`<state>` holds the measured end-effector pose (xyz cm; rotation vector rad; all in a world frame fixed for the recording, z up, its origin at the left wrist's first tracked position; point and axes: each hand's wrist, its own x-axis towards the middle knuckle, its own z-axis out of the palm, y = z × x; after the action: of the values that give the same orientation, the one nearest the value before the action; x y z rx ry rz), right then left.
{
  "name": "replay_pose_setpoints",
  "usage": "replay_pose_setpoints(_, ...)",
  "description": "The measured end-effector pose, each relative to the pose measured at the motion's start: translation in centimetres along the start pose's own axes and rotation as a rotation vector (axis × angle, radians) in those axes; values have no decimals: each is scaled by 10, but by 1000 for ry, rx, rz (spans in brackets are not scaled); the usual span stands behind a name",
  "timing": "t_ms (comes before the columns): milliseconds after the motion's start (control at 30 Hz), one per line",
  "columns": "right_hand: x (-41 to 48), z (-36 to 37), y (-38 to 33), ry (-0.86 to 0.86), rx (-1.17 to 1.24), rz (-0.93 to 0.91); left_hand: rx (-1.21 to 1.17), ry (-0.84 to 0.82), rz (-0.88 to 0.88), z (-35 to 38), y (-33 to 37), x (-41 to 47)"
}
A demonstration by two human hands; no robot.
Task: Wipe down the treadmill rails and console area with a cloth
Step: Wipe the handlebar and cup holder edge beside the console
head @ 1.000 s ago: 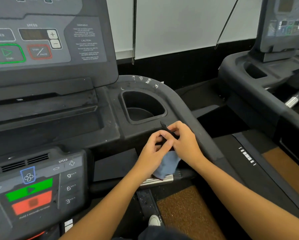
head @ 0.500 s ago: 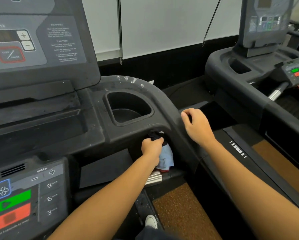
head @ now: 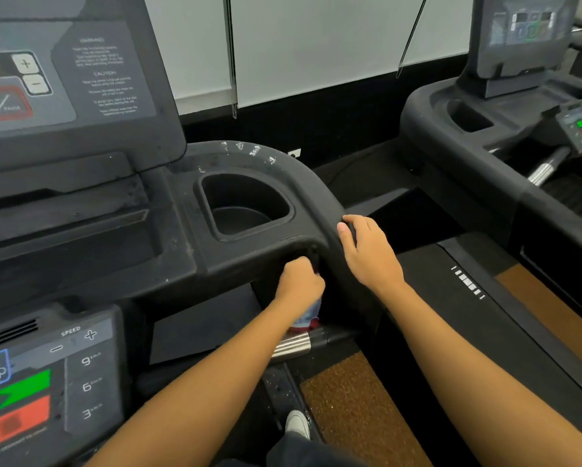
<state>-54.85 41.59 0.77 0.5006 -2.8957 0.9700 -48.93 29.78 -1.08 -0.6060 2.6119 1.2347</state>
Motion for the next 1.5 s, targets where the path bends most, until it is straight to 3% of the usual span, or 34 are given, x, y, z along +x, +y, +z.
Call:
replay_pose_setpoints(133,-1,-2,-1,4,-7,-5,-58,-25,-138,-14,1,10)
replay_pose_setpoints(433,0,0,-4,11,-53,-18,361,-51,136,6,18,-8)
replay_pose_setpoints(700,0,0,-3,-5,-74,-17,183,7,-32,-10,20,8)
replay_pose_setpoints(800,0,0,-3,-16,-86,-17,106,21,38,-5,14,3)
replay_pose_setpoints(1000,0,-1,-2,-36,-47,-14,6,-178,168,-41,7,6)
replay_pose_setpoints(1067,0,-1,-2,-37,-28,-12,-127,-49,215,-59,12,2)
replay_pose_setpoints(1200,0,-2,-3,-32,-15,-12,-400,363,298,-80,29,1)
replay_pose_setpoints(1267,0,-2,-2,-33,-1,-13,-254,442,331,-77,27,12)
replay_pose_setpoints(1400,0,-1,-1,-29,23,-15,386,421,190,-53,5,28)
replay_pose_setpoints(1500,0,-1,-2,-22,18,-16,619,415,182,-42,-3,28)
